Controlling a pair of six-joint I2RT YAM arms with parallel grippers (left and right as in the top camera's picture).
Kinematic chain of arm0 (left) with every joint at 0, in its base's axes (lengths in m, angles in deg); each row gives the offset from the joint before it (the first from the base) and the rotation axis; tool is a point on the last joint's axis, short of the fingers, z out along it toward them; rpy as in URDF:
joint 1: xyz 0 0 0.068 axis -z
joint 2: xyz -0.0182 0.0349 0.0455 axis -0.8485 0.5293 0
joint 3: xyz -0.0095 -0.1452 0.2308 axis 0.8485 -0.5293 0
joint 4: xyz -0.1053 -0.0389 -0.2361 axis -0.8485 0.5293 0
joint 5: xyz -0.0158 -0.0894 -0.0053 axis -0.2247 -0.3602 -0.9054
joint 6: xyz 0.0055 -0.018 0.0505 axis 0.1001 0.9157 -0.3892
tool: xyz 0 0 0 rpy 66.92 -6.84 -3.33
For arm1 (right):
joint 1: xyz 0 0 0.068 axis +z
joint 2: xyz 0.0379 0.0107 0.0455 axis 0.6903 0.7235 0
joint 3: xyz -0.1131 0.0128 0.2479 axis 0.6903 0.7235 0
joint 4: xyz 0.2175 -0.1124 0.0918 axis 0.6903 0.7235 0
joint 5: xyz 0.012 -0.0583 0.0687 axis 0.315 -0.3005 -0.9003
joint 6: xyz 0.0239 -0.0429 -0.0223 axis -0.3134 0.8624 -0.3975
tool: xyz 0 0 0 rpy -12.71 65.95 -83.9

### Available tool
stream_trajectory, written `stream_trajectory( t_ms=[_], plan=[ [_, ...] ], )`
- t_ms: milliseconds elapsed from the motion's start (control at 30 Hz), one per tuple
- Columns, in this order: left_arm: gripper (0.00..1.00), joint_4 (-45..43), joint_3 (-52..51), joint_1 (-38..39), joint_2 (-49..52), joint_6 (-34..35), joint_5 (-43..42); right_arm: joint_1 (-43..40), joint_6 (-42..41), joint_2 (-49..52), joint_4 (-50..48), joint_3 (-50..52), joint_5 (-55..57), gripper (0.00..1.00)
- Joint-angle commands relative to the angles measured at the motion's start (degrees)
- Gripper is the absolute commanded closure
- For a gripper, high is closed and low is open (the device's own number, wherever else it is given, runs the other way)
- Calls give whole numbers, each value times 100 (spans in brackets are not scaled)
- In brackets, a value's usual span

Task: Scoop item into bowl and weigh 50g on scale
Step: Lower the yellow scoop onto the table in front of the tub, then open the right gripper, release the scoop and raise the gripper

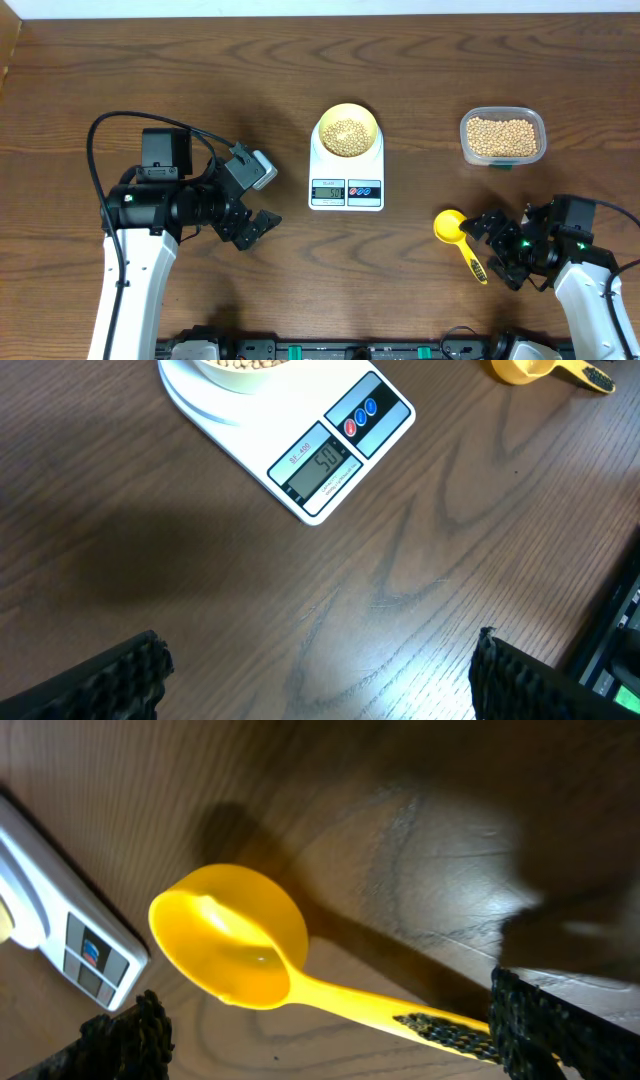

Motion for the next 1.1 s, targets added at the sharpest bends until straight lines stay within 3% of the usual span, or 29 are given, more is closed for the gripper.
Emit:
stream_trajectory(
  t_ms=[0, 233, 500, 600, 800, 1067],
  plan=[
    [2, 20, 127, -20, 22, -79, -94, -22, -210, -55, 9, 17, 146, 1],
    [2, 20, 127, -20, 22, -76, -94, -22, -149, -55, 83, 17, 181, 1],
    [2, 20, 127, -20, 22, -79, -94, -24, 1137, -337, -205, 17, 26, 1],
    [2, 20, 127, -20, 22, -79, -94, -24, 1596, -745, -616, 17, -48, 1],
    [2, 20, 127, -20, 22, -79, -94, 44, 1679, -1432, -595, 17, -31, 1],
    [2, 20, 127, -20, 22, -79, -94, 960, 1725, -2997, -592, 17, 896, 1]
  ],
)
